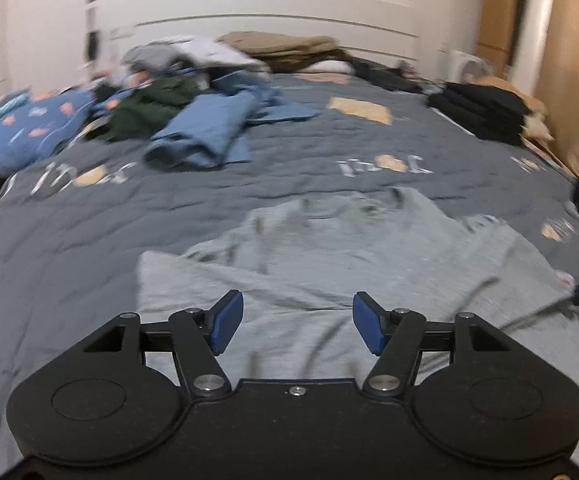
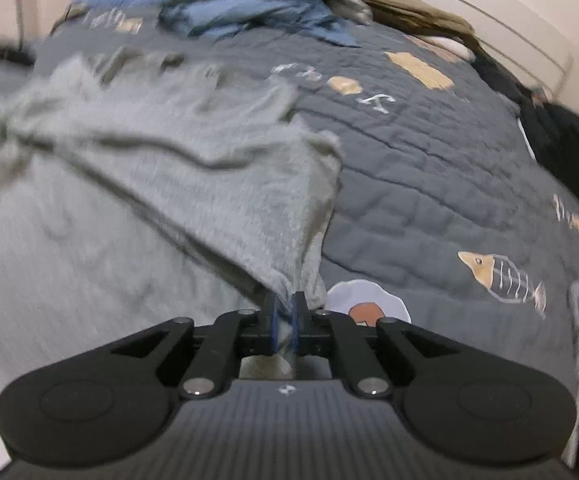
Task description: Fold clothes
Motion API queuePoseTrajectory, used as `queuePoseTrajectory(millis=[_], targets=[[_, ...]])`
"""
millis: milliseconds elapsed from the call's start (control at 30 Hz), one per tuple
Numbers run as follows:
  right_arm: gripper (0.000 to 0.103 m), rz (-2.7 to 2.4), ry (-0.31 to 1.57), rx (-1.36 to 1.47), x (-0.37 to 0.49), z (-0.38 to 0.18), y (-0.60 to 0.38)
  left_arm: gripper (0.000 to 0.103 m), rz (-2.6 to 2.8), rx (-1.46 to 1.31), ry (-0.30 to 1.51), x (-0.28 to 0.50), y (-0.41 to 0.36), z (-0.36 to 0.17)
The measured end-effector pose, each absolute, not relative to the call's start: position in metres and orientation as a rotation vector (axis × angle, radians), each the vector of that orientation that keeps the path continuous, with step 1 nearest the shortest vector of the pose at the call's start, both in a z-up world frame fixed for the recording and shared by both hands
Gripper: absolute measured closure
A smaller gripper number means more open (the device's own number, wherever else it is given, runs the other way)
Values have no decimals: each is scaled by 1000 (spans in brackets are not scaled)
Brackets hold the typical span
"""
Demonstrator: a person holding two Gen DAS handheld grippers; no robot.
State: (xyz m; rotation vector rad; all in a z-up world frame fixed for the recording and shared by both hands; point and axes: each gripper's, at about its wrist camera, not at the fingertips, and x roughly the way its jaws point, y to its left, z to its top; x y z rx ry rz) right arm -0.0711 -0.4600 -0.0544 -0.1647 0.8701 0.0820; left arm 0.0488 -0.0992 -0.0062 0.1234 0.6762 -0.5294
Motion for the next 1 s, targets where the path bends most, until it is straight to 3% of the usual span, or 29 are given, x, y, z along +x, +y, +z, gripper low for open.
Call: queuePoseTrajectory(millis=[100, 333, 767, 800, 933, 1000], targets=[[93, 98, 800, 2, -71, -39, -470, 43, -494, 103, 701, 54, -90, -6], [72, 134, 674, 250, -58, -27, -468, 43, -432, 101, 716, 58, -73, -10], [66, 100, 757, 282, -21, -56, -433, 52, -438, 21, 843, 83, -44, -41], [66, 89, 767, 280, -18, -59, -433, 55, -451, 5, 858, 85, -44, -44], [66, 57, 785, 275, -13, -65, -433, 95, -491, -50, 910, 94, -47, -53], [66, 45, 797, 257, -12, -68, -432, 99, -495, -57, 912, 96, -49, -53]])
